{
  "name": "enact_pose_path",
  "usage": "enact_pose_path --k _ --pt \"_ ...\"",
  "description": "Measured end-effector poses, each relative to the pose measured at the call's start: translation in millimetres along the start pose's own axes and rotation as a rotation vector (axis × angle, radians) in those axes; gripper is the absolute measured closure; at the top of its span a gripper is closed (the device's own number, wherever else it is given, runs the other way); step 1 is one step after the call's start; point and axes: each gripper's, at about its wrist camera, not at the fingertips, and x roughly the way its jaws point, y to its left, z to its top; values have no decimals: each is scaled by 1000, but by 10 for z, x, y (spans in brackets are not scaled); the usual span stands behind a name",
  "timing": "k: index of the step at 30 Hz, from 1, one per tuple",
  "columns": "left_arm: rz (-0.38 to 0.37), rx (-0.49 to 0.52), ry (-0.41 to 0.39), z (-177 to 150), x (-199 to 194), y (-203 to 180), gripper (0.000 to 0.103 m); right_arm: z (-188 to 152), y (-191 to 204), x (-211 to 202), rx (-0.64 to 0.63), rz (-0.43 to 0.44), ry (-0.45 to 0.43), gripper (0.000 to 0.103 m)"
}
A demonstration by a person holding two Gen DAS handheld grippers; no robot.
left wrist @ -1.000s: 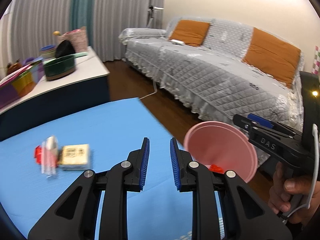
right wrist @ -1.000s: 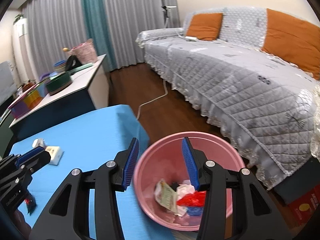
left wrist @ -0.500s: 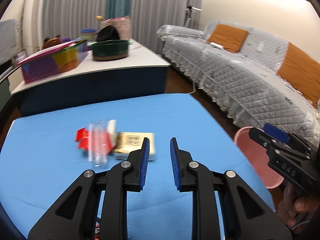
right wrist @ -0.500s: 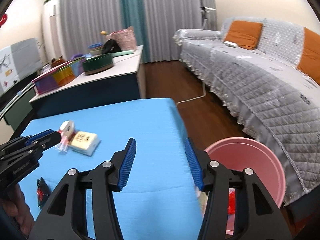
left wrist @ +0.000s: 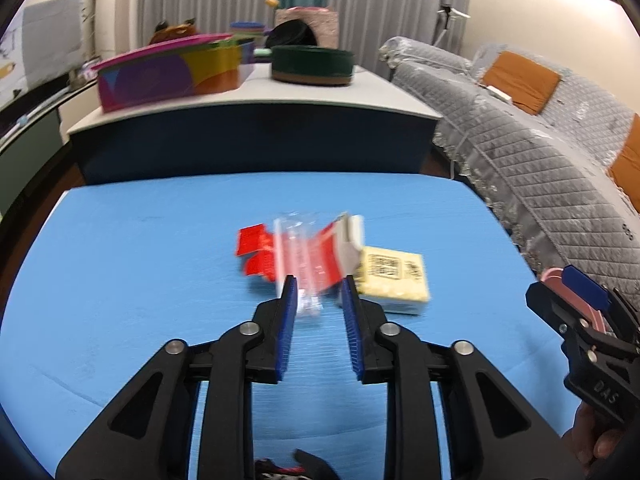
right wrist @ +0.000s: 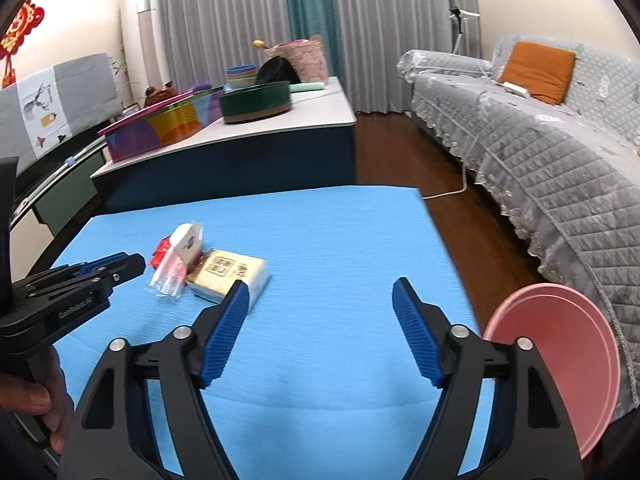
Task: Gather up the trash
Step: 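Move both open tools back over the remaining trash on the table, then grasp the clear plastic wrapper with the left tool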
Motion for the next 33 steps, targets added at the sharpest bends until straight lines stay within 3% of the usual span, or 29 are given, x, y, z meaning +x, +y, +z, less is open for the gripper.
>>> enact_pose_path --k 5,19,20,24,33 --pt "16 -31 22 -9 85 150 66 15 146 135 -10 29 12 23" --pt "-33 -71 132 -73 415 251 66 14 377 482 -15 76 63 22" --pt "-40 -75 140 -79 435 259 67 12 390 507 -14 79 67 22" --pt "-55 -70 135 -59 417 257 97 20 455 577 -22 93 76 22" --pt "10 -114 54 72 237 442 98 53 672 800 -35 100 116 12"
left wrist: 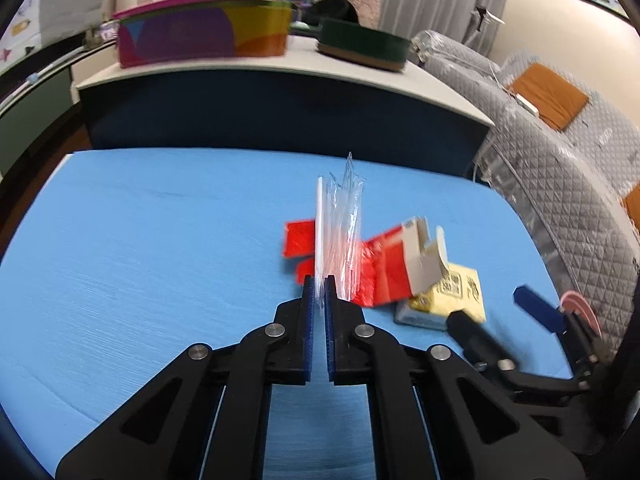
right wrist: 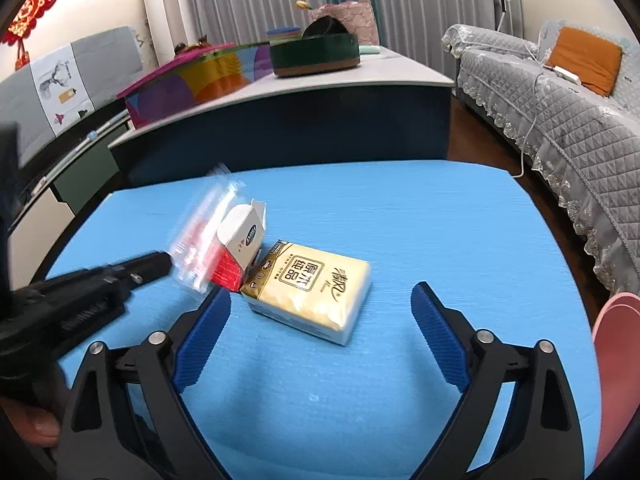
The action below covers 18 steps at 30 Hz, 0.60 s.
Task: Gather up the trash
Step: 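Grasp the clear plastic wrapper with the left tool, then grasp the yellow tissue pack with the right tool while the left tool holds the clear wrapper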
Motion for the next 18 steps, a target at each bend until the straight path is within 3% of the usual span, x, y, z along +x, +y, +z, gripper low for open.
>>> enact_pose_path --k 13,18 --pt "10 -36 -33 77 -111 156 98 100 128 367 -20 -43 125 9" --pt "8 -32 -39 94 -140 160 98 91 108 411 -10 -64 149 25"
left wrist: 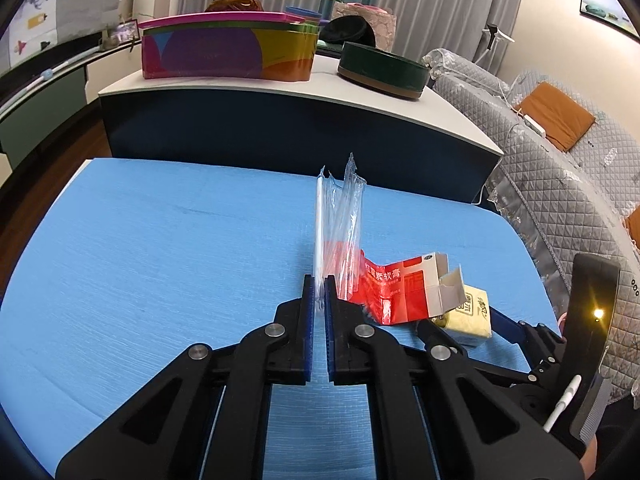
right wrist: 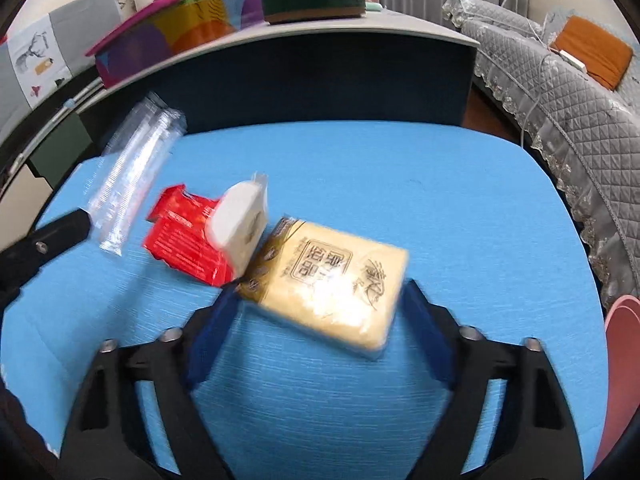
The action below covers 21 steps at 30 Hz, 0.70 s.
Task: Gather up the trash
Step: 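Grasp the yellow tissue pack with the right tool while the left tool holds the clear wrapper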
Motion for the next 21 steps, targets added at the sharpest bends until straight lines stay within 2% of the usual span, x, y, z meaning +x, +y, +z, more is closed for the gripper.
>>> enact_pose_path --k 3,10,21 --pt "-2 9 -5 -3 -14 -31 98 -22 -39 -30 12 12 -10 27" --pt "-11 33 -21 0 -66 -115 98 -81 -198 -197 34 -18 -48 27" --pt "-32 90 -59 -28 -257 -383 98 -120 -459 -739 60 -49 -143 27"
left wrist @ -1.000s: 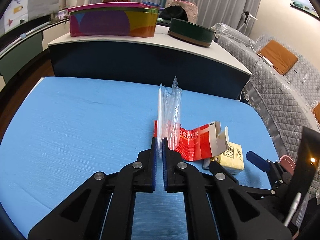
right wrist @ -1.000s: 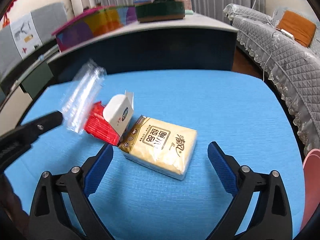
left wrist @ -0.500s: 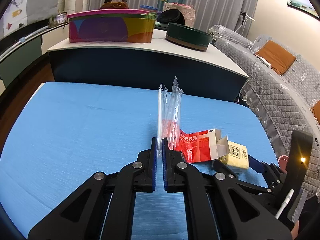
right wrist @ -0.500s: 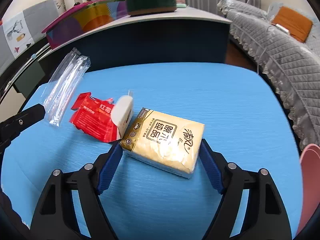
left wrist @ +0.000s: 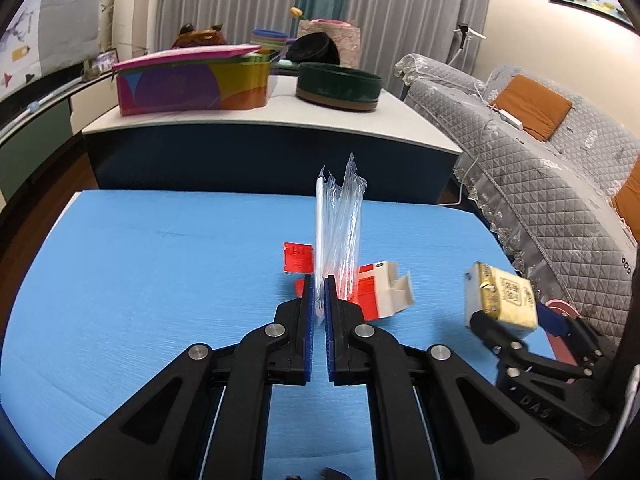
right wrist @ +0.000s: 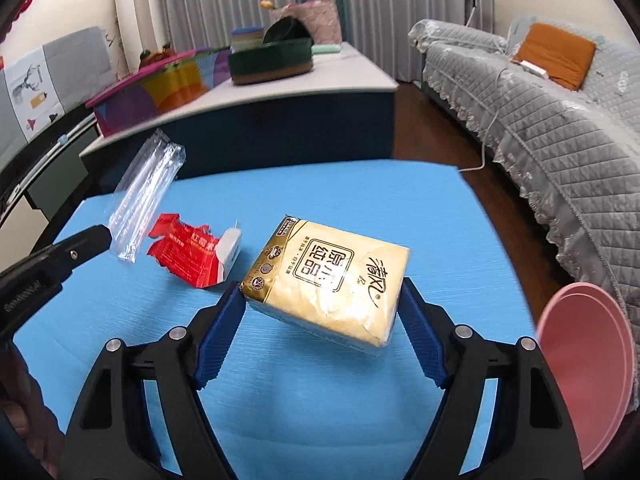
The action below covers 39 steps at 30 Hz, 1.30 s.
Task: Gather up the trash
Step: 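Grasp the yellow tissue pack with the right tool while the left tool holds the clear wrapper, then carry the clear wrapper and tissue pack in both tools over the pink bucket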
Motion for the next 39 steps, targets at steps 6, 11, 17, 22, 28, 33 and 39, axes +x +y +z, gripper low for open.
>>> enact_pose_path --k 6,11,17,22,28,33,39 --pt "-12 31 -23 -13 -115 -183 98 5 -190 -331 23 -27 -47 27" --pt "-30 59 -40 -51 -198 -358 98 18 -349 -619 37 -56 -85 27" --pt "-62 90 -52 -122 -294 -585 98 -23 -523 -918 39 -107 -122 27" --pt "-86 123 -53 -187 -321 -803 98 -41 -733 -1113 62 -144 -143 27" --pt "-114 156 -55 -219 -323 -1059 98 -72 -999 -1326 96 -189 -167 27" --pt "-139 178 -54 -243 -318 -1260 98 -122 -1160 -1439 103 -222 -173 27" --pt "-173 210 -51 -309 -319 -1487 98 -188 -1357 -1531 128 -254 -176 27"
